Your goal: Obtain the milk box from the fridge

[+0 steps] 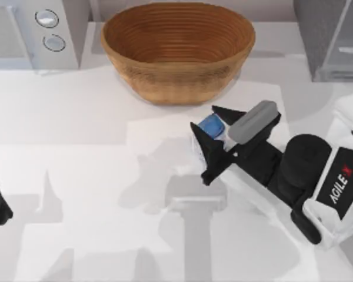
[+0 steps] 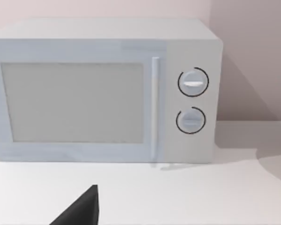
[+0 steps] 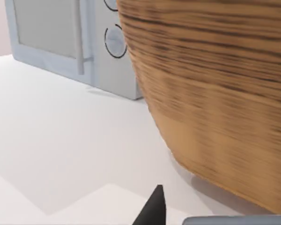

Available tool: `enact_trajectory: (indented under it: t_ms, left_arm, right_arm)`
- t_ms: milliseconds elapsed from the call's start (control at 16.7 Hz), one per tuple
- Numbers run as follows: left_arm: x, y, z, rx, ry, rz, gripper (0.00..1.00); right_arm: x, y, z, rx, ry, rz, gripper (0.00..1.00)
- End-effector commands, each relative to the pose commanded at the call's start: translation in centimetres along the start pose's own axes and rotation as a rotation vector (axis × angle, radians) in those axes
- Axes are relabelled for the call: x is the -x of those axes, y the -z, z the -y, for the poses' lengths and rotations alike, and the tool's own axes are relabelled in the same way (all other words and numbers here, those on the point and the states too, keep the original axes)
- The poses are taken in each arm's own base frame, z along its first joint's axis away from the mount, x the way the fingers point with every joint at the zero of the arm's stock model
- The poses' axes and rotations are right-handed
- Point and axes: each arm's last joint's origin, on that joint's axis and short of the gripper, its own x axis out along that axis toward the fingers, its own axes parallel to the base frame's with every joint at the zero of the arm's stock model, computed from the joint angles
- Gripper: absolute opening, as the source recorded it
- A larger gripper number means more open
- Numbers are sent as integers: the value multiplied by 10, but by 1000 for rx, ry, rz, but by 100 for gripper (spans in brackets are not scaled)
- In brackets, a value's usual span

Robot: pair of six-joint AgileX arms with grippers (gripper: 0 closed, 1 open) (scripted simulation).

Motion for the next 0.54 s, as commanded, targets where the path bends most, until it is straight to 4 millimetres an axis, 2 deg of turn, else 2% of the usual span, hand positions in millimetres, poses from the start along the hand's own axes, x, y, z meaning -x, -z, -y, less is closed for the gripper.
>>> enact_trajectory:
  t_ms: [180, 540]
  left_arm:
    - [0, 0, 0, 0, 0, 0, 100]
    - [0, 0, 0, 0, 0, 0, 100]
  right_arm:
    - [0, 0, 0, 0, 0, 0, 98]
    - [0, 0, 0, 0, 0, 0, 100]
